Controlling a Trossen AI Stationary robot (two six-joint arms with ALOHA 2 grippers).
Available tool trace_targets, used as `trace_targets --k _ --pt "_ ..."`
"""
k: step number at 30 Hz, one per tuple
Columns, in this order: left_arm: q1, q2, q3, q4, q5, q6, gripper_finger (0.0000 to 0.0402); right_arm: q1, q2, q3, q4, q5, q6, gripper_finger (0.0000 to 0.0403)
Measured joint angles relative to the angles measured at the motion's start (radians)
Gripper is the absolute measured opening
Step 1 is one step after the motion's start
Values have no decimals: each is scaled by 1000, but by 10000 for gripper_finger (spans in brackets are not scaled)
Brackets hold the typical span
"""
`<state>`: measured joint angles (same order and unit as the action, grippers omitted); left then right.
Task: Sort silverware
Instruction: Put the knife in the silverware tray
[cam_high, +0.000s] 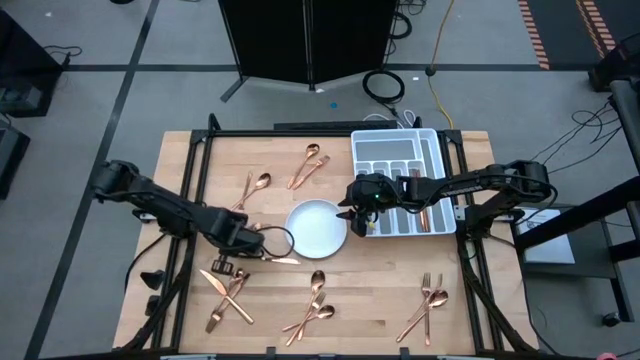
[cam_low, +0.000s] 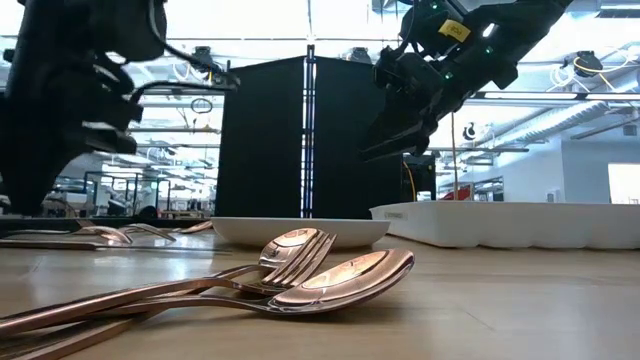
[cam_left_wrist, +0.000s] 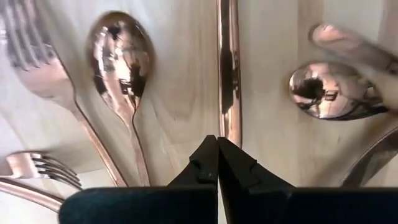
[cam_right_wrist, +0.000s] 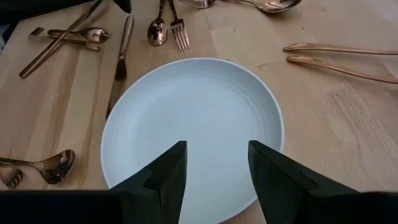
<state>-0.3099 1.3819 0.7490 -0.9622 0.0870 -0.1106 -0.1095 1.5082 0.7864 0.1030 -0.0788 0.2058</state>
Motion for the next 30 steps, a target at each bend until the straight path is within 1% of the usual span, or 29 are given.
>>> trace_targets --k 3,7,9,12,15,18,21,24,30 --pt "0 -26 0 63 -10 -38 0 0 0 0 10 0 7 162" --pt "0 -27 0 291 0 -41 2 0 0 0 39 -2 33 162" --pt "0 -17 1 393 3 -41 12 0 0 0 44 -2 51 162" --pt "0 4 1 461 3 -41 38 0 0 0 42 -5 76 162" --pt "0 29 1 455 3 -53 71 0 0 0 38 -5 82 162" --pt "0 58 1 418 -10 -119 103 0 0 0 40 -5 82 162" --pt "0 91 0 403 -10 -145 124 0 0 0 42 -5 81 162" --pt "0 114 -5 407 -10 -145 133 0 0 0 43 -5 79 162" --pt "0 161 -4 405 -13 -145 135 0 0 0 40 -5 73 162"
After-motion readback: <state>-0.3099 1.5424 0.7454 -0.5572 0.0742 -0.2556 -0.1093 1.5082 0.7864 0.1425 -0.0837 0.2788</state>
